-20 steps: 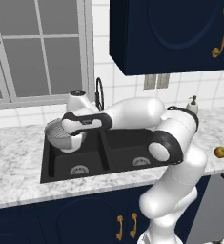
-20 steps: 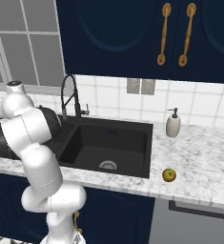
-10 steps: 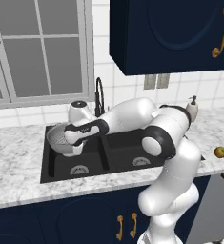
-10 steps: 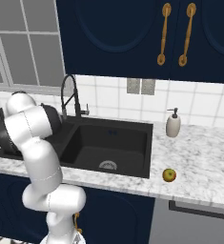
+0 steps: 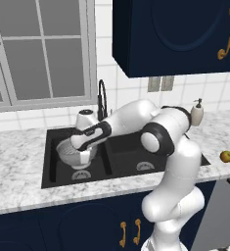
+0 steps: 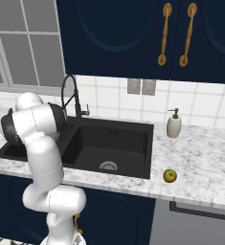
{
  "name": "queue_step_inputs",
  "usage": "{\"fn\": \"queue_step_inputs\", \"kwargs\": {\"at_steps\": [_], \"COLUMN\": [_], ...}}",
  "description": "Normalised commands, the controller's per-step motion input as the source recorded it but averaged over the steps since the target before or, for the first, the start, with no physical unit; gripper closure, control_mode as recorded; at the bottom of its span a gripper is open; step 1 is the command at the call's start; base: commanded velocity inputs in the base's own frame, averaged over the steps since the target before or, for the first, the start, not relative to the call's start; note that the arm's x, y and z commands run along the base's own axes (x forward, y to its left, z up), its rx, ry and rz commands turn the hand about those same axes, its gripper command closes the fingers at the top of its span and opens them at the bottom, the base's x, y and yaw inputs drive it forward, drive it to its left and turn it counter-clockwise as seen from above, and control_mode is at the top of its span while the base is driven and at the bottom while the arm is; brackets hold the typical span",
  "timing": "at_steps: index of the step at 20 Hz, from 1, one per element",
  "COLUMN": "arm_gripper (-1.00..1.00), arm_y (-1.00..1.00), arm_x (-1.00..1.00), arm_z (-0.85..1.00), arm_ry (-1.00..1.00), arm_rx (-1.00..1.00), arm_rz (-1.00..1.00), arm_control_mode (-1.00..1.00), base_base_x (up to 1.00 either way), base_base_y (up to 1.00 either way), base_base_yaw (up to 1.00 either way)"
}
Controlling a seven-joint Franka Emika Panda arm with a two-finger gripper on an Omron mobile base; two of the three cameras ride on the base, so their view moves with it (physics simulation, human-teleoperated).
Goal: Put the colander in the sink, put the apple, orange in the colander, and turn on the sink faucet and pour water over the colander.
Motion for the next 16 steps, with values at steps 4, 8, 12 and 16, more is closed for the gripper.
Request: {"fn": "queue_step_inputs", "kwargs": {"at_steps": [4,8,12,16], "arm_gripper": [1.0,1.0,1.0,1.0], "arm_y": [0.33,0.39,0.51,0.54], "arm_x": [0.2,0.27,0.2,0.15], "arm_z": [-0.49,-0.32,-0.3,-0.34], "arm_ry": [0.0,0.0,0.0,0.06], "arm_rx": [-0.08,-0.01,0.0,0.0], "arm_rz": [-0.3,-0.27,-0.24,-0.23], "arm_control_mode": [-1.0,-1.0,-1.0,-1.0], "base_base_x": [0.0,0.0,0.0,0.0], "base_base_y": [0.0,0.0,0.0,0.0], "base_base_yaw": [0.0,0.0,0.0,0.0]}}
